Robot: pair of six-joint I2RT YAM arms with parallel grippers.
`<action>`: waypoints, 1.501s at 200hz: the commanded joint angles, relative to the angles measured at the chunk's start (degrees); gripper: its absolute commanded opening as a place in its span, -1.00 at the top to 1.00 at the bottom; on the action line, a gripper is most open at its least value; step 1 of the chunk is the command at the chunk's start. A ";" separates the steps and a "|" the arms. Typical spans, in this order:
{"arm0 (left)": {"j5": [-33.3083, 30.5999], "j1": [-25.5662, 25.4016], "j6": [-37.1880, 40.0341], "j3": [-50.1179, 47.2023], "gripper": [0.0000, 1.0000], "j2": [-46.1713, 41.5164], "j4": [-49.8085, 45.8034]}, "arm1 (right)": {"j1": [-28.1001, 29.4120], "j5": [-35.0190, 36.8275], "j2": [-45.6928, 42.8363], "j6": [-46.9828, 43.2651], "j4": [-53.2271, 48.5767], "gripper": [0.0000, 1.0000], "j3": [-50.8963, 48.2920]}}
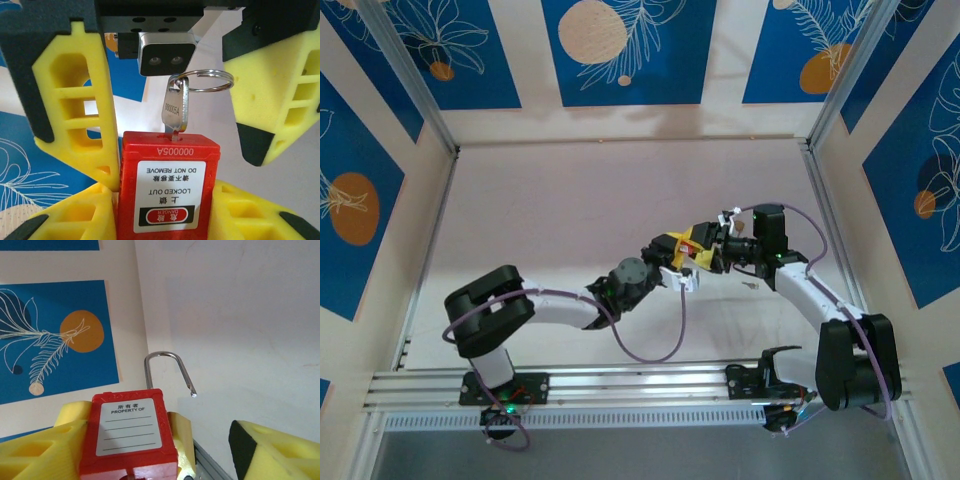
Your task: Unlock with the key
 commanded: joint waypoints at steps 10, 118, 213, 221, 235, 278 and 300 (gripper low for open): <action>-1.26 4.22 -4.68 -2.06 0.45 -4.86 -7.80 | -4.59 -2.08 -3.00 -2.56 -4.21 -0.53 4.86; 12.97 16.91 -19.07 3.11 0.46 -10.34 -45.35 | -11.06 -3.47 -4.90 -7.61 -9.67 -0.54 6.48; 22.48 24.87 -21.20 8.95 0.51 -2.99 -59.53 | -6.81 -3.74 -3.66 -6.87 -6.70 -0.52 2.86; 22.39 25.30 -20.87 8.69 0.51 -2.64 -59.40 | -6.68 -3.82 -3.65 -6.87 -6.66 -0.52 2.75; 22.65 26.26 -20.81 8.78 0.51 -2.12 -59.12 | -6.30 -3.81 -3.62 -6.86 -6.64 -0.52 2.59; 23.21 29.12 -19.22 11.21 0.52 1.70 -60.25 | -5.23 -3.38 -3.49 -6.81 -6.55 -0.52 2.32; 22.39 29.77 -18.09 13.51 0.51 4.11 -61.51 | -4.96 -3.12 -3.57 -6.67 -6.59 -0.52 1.88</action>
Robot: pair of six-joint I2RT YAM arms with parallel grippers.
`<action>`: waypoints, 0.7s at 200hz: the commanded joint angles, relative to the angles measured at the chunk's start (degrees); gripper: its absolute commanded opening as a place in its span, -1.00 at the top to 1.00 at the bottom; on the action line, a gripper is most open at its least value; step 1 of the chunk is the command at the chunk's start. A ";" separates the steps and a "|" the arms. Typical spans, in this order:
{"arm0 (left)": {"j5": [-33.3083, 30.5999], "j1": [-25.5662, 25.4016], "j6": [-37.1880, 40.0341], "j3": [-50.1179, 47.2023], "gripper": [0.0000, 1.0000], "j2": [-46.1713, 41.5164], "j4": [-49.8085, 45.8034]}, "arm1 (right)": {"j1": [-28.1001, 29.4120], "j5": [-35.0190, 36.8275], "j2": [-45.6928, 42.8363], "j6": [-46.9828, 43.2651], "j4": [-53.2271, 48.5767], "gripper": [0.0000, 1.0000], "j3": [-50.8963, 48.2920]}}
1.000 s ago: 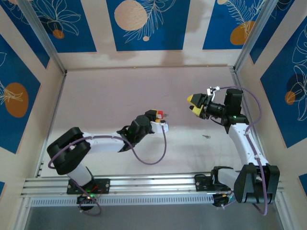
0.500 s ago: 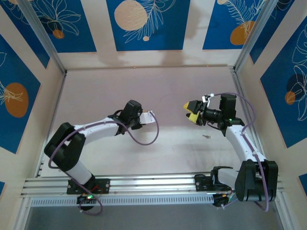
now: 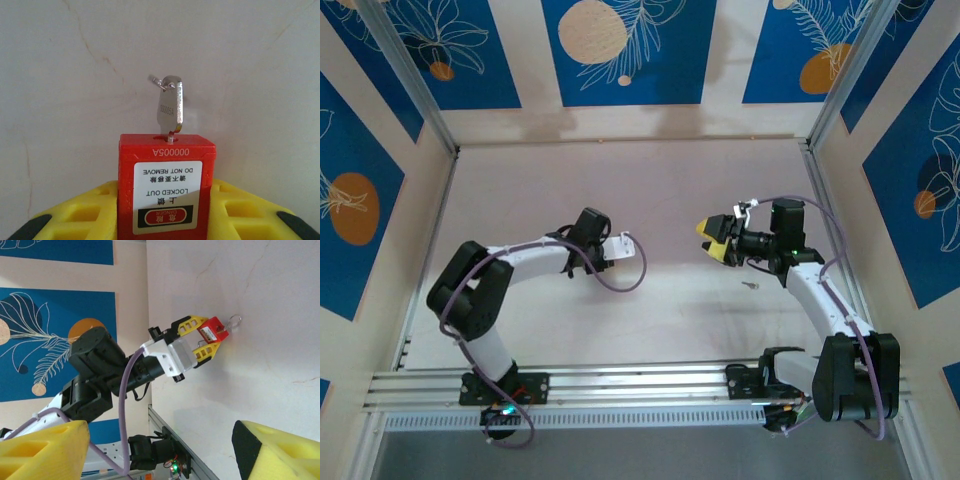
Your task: Unlock with the key
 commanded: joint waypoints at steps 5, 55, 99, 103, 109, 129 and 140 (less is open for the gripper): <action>1.30 1.30 2.05 3.64 0.51 2.66 -1.78 | 0.55 -0.84 0.16 0.31 0.42 -0.52 -1.20; 0.22 5.75 4.30 6.88 0.46 6.06 -2.35 | 0.67 -0.73 -0.24 -0.22 -0.85 -0.52 -1.26; -4.21 7.95 5.07 5.54 0.37 7.30 -0.12 | 0.68 -1.00 0.12 -0.34 -1.51 -0.52 -1.03; -4.28 8.16 5.07 5.57 0.35 7.46 0.00 | 0.64 -1.00 0.22 -0.46 -1.73 -0.52 -0.84; -4.76 8.51 4.92 5.76 0.33 7.89 0.35 | 0.64 -0.94 0.34 -0.85 -2.12 -0.52 -0.67; -6.61 8.88 4.83 7.08 0.27 9.65 -0.43 | 0.62 -1.16 0.78 -1.02 -2.26 -0.52 -0.45; -7.34 8.86 4.46 7.62 0.24 10.27 -0.51 | 0.63 -1.17 0.94 -1.01 -2.23 -0.52 -0.53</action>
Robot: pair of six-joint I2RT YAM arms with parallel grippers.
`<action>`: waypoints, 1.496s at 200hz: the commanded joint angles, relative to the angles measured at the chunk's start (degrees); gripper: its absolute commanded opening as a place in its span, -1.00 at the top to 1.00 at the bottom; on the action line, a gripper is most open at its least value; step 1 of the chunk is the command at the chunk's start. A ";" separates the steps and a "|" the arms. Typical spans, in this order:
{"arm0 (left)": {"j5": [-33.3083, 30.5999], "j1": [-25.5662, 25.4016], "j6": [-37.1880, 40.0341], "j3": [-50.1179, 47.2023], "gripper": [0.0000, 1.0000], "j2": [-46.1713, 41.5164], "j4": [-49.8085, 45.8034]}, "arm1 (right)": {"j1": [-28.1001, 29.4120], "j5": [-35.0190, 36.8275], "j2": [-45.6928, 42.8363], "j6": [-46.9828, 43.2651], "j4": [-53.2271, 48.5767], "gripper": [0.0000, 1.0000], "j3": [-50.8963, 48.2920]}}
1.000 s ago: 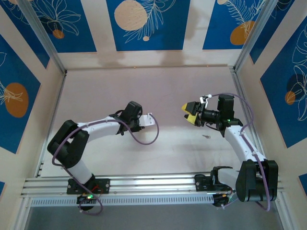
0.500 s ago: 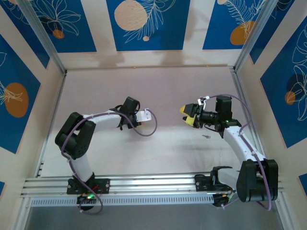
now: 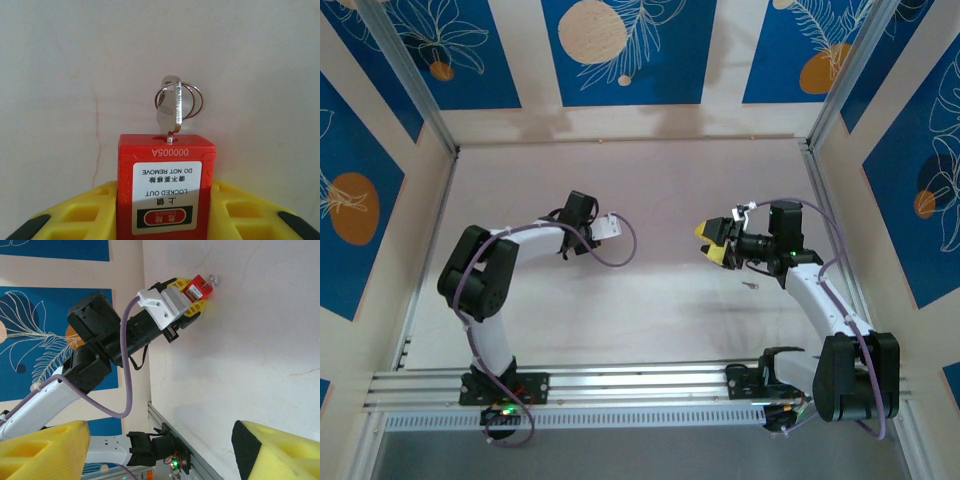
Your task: Unlock with the key
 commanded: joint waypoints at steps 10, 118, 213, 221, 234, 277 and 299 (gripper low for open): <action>-3.10 0.97 0.39 1.15 0.05 3.92 -2.42 | 0.31 -1.18 0.65 -0.98 -1.67 -0.52 0.25; -3.90 0.99 -4.18 1.07 -0.49 -0.65 -0.94 | -0.79 0.91 -0.89 -2.22 -4.48 -0.52 1.13; -9.93 0.69 -24.92 -2.15 -1.00 -20.83 4.42 | -1.17 13.61 -2.63 -1.20 -14.84 -0.52 7.18; -9.83 0.73 -29.08 -2.46 -1.00 -22.98 4.34 | -0.93 15.23 -2.97 -1.32 -15.97 -0.52 7.61; -9.05 0.54 -35.84 -3.31 -1.00 -27.22 5.15 | -0.69 18.51 -3.74 -1.06 -17.80 -0.49 7.99; -0.98 0.69 -57.66 -4.26 -1.00 -37.60 6.40 | -1.15 28.60 -6.82 -0.75 -25.32 -0.43 8.18; 2.79 0.80 -64.86 -4.46 -1.00 -37.99 7.14 | -2.49 27.22 -6.10 -1.51 -27.27 -0.43 7.90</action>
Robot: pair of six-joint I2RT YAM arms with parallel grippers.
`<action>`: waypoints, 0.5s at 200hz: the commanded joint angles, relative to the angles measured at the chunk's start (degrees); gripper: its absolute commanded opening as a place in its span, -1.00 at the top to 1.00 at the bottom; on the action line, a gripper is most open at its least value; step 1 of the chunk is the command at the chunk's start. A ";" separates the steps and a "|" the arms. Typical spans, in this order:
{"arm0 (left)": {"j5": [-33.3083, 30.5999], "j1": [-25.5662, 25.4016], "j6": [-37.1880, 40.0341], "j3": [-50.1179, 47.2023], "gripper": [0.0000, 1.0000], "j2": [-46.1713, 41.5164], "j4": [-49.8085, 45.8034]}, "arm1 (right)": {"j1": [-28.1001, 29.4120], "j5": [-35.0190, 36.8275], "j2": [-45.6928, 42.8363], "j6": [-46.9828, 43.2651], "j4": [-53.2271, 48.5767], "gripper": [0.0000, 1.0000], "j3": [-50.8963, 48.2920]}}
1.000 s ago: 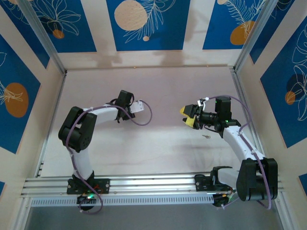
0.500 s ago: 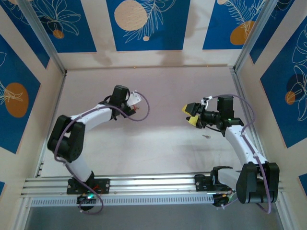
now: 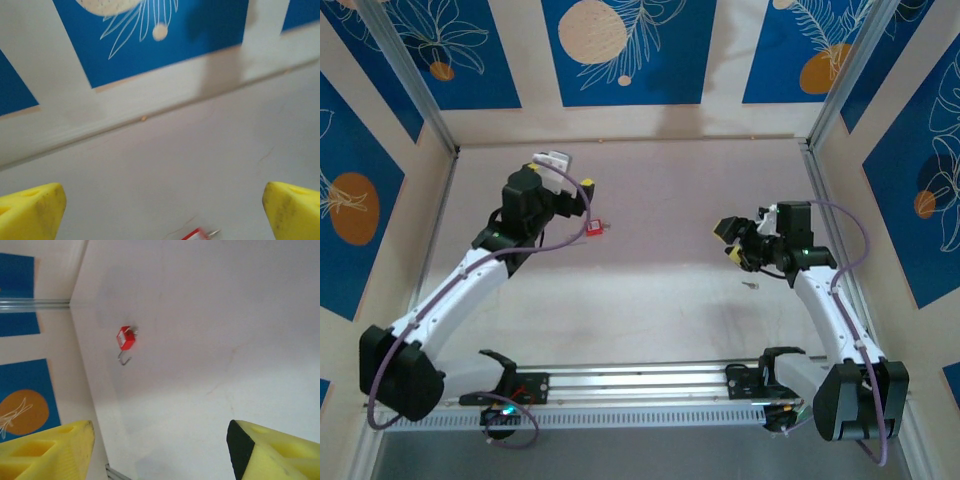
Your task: Unlock with the key
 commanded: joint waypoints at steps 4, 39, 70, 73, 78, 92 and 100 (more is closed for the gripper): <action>6.39 0.47 -15.09 -0.90 -1.00 0.10 1.72 | -1.26 2.54 0.20 -0.30 -6.10 -0.43 1.58; 9.09 0.86 -25.27 -5.99 -1.00 0.18 9.71 | -2.42 5.77 -0.12 -3.28 -9.67 -0.45 2.68; 11.10 0.87 -30.94 -11.19 -1.00 -0.68 15.44 | -4.29 5.78 -0.62 -3.86 -10.54 -0.46 2.95; 11.20 0.87 -31.51 -11.51 -1.00 -0.94 15.78 | -4.46 5.59 -0.50 -3.85 -10.71 -0.46 3.01; 11.21 0.89 -32.61 -11.99 -1.00 -1.32 16.06 | -4.71 5.41 -0.40 -3.79 -10.89 -0.45 3.10; 10.93 0.91 -35.13 -12.47 -1.00 -2.74 15.50 | -4.78 5.43 0.25 -4.18 -11.62 -0.44 3.78; 11.03 0.80 -34.89 -12.43 -1.00 -3.55 15.26 | -4.75 5.38 0.66 -4.75 -11.97 -0.44 4.31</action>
